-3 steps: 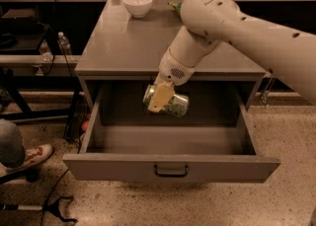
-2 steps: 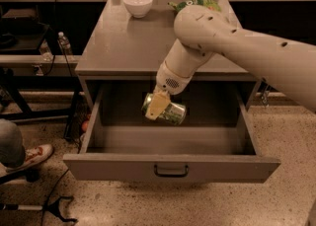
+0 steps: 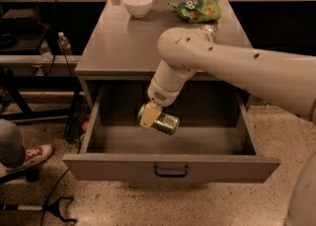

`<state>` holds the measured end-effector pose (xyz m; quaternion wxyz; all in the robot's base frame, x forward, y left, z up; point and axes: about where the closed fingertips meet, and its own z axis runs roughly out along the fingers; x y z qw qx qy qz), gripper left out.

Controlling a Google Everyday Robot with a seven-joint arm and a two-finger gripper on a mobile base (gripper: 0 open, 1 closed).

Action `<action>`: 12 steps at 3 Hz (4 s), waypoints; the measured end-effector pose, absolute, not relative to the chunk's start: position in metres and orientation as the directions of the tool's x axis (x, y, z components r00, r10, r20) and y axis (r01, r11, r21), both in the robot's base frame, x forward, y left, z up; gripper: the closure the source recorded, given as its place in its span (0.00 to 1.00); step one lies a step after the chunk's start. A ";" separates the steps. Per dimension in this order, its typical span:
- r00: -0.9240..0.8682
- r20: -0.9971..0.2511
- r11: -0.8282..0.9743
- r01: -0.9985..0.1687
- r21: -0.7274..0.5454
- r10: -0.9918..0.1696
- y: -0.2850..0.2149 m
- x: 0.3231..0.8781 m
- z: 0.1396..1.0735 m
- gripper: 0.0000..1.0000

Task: Place green can into top drawer

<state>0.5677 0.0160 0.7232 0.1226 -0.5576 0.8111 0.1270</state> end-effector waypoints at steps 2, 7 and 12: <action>-0.443 -0.304 0.445 -0.893 0.068 -0.843 0.018 0.568 0.688 1.00; -0.426 -0.404 0.411 -0.902 0.129 -0.809 0.041 0.570 0.645 0.23; -0.503 -0.560 0.565 -0.822 0.073 -0.659 -0.057 0.576 0.707 0.00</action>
Offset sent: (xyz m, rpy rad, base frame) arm 0.0007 0.0027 -0.0521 -0.0375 0.0196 -0.1566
